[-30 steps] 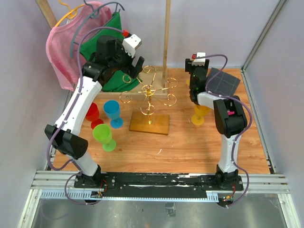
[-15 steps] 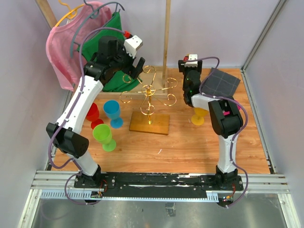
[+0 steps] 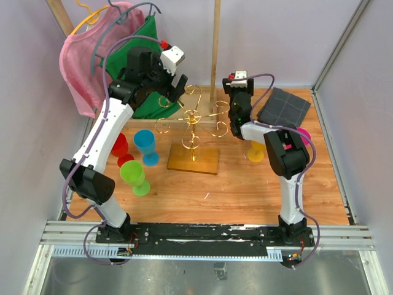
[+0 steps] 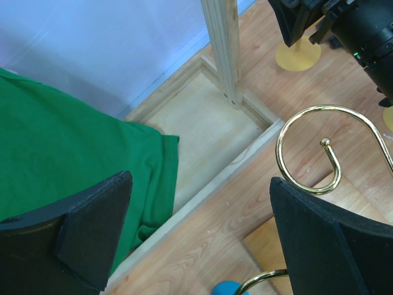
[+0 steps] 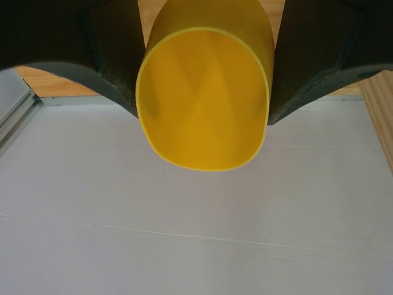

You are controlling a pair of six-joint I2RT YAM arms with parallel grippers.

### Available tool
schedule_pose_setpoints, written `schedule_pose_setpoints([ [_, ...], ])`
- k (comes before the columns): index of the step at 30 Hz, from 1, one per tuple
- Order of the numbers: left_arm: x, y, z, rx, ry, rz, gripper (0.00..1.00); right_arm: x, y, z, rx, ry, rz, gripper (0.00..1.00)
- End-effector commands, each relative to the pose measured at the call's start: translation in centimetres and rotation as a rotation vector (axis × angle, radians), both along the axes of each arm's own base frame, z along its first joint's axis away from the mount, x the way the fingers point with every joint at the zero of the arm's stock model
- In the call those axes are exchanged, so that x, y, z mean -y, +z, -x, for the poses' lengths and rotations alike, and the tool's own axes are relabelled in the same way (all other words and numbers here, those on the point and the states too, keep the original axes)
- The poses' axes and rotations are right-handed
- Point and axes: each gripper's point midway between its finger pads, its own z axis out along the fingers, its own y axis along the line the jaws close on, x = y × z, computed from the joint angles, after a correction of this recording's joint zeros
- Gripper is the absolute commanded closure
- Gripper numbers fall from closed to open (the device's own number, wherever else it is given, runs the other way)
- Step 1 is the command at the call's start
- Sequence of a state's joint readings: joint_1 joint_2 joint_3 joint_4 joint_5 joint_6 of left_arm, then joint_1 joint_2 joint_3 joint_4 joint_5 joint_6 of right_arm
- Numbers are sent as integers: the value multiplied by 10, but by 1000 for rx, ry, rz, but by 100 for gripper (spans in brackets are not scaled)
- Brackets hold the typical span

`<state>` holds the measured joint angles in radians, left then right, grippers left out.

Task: Take the wine glass off the wine glass rack
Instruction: Place the wine glass at the center of the board.

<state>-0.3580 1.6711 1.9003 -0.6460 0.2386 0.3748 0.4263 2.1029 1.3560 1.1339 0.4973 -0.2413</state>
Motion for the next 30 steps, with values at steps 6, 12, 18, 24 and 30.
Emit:
schedule_pose_setpoints([
  [6, 3, 9, 6, 27, -30, -12, 1, -20, 14, 3, 69, -30, -23, 53],
  [12, 4, 6, 7, 19, -35, -14, 1, -25, 4, 2, 59, -46, -31, 53],
  [18, 5, 4, 6, 16, -40, -15, 1, -28, -5, 4, 54, -60, -42, 53],
  [24, 5, 1, 6, 12, -44, -24, 1, -33, -13, 5, 48, -68, -44, 53],
  [30, 6, -2, 6, 4, -50, -26, 1, -37, -22, 5, 40, -75, -47, 53],
])
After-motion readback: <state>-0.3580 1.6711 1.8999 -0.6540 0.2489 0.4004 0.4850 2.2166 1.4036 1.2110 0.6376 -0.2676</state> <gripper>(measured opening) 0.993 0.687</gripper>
